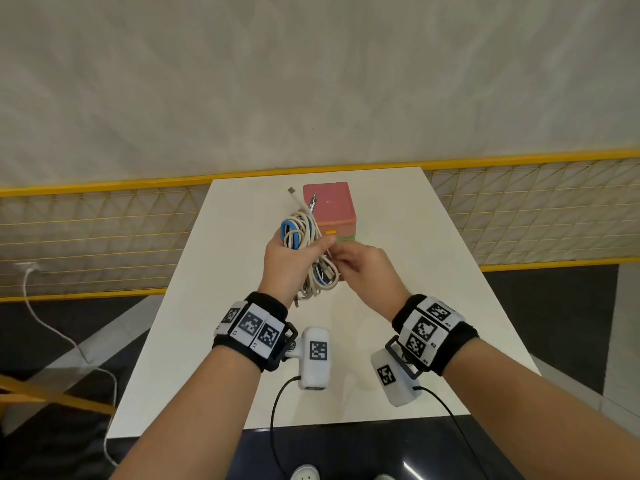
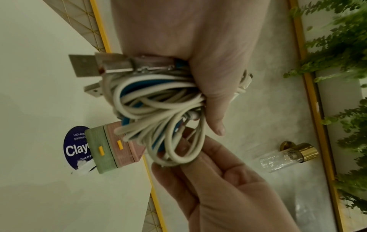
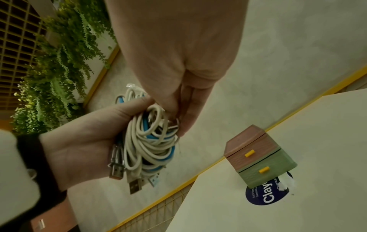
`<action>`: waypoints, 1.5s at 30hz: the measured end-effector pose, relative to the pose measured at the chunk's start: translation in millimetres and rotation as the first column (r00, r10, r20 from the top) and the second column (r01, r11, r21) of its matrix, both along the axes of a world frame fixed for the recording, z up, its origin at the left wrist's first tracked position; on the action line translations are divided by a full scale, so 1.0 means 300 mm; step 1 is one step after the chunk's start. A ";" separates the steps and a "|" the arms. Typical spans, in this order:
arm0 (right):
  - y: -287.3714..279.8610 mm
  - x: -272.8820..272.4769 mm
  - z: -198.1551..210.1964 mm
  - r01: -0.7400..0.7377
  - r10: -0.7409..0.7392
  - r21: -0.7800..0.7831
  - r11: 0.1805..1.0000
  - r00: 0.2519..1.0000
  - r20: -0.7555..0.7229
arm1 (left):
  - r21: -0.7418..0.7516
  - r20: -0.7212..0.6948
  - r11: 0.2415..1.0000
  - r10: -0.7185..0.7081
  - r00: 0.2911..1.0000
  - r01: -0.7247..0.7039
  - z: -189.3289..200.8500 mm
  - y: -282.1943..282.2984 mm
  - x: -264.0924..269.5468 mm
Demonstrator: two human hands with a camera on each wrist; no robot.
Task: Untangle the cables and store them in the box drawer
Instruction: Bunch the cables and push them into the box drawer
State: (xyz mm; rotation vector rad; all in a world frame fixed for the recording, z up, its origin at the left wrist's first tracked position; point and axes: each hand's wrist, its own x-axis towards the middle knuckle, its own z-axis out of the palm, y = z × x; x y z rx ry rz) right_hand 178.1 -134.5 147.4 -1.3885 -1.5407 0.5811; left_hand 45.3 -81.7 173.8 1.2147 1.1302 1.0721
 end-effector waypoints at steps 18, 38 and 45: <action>0.163 0.195 -0.141 0.243 -0.231 -0.047 0.969 0.955 0.185 | 0.012 -0.386 0.999 -0.040 0.922 0.048 -0.182 0.215 -0.006; 0.611 0.161 -0.483 0.266 -0.636 -0.688 0.675 0.682 -0.360 | 0.044 -0.975 0.824 -0.089 0.205 0.565 -0.290 0.553 0.175; 0.628 0.153 -0.538 0.352 -0.674 -0.631 0.691 0.631 -0.385 | 0.018 -0.966 0.820 -0.133 0.221 0.573 -0.293 0.562 0.156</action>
